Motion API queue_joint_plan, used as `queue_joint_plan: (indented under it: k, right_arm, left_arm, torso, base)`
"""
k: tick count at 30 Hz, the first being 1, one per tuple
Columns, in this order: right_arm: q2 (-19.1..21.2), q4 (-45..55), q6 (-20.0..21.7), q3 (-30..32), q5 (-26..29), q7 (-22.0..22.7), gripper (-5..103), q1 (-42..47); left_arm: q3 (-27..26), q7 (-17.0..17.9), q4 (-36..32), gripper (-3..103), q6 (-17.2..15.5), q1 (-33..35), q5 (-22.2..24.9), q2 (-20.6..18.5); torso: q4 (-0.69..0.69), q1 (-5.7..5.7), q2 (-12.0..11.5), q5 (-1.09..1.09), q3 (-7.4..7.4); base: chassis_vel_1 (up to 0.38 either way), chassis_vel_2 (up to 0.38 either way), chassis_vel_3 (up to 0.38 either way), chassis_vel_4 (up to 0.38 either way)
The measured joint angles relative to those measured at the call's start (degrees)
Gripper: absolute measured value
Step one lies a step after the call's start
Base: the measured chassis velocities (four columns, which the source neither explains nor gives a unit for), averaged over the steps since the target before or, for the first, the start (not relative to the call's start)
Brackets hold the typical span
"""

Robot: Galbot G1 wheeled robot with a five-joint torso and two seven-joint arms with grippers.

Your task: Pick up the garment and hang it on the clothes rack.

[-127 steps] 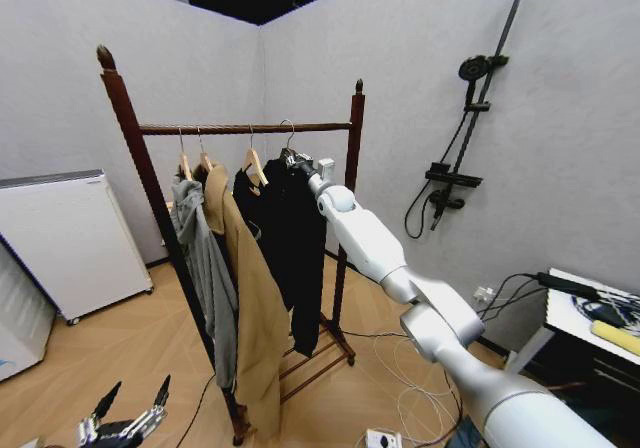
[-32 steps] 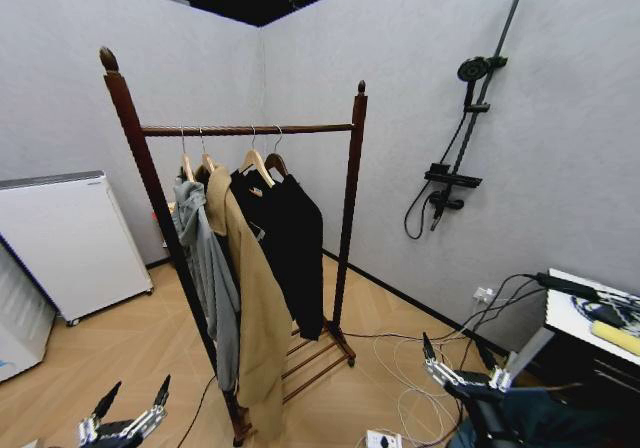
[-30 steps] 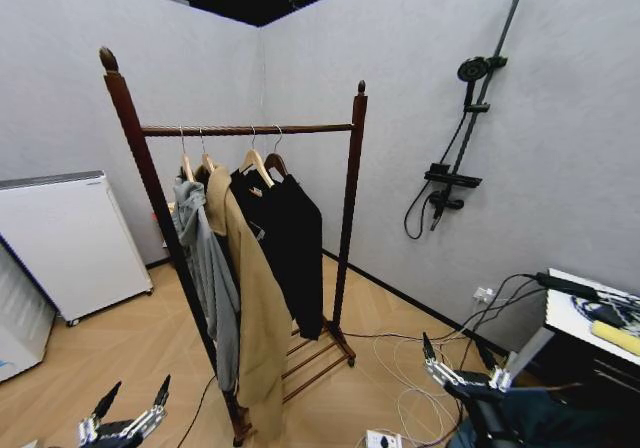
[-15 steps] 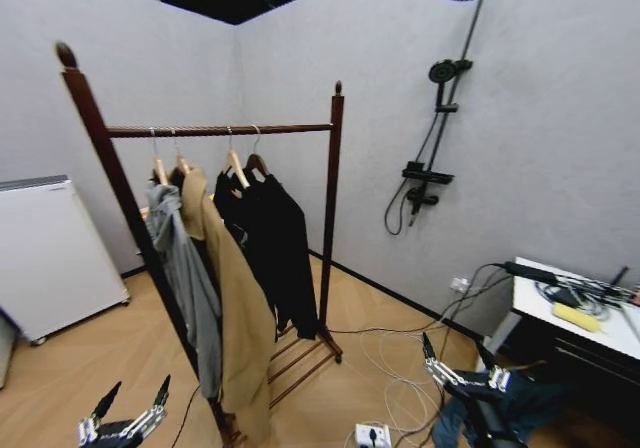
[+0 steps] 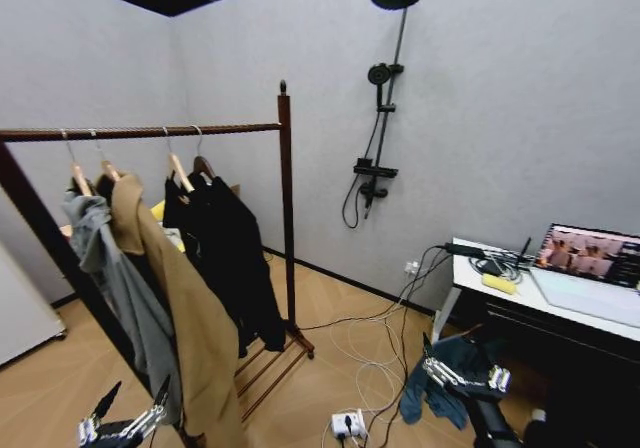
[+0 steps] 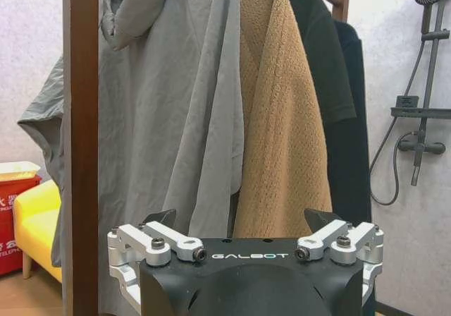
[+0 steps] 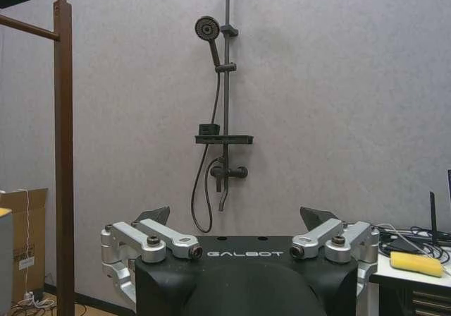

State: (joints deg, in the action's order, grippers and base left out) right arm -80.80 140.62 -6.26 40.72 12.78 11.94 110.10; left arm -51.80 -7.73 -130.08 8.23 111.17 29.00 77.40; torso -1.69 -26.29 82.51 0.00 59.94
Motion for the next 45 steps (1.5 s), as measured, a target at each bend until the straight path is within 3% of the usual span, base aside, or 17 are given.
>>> queue_joint_plan:
  k: [22, 45]
  right_arm:
    - [0.00, -0.01, 0.01, -0.01, 0.00, 0.00, 100, -0.01]
    - [0.00, -0.01, 0.01, -0.01, 0.00, 0.00, 100, -0.02]
  left_arm:
    - [0.00, 0.00, 0.00, 100, 0.00, 0.00, 0.00, 0.00]
    - [0.00, 0.00, 0.00, 100, 0.00, 0.00, 0.00, 0.00]
  torso:
    - [0.01, 0.00, 0.00, 0.00, 0.00]
    - [0.00, 0.01, 0.01, 0.00, -0.01]
  base:
    - [0.020, -0.028, -0.033, 0.011]
    - [-0.105, -0.098, -0.104, -0.103]
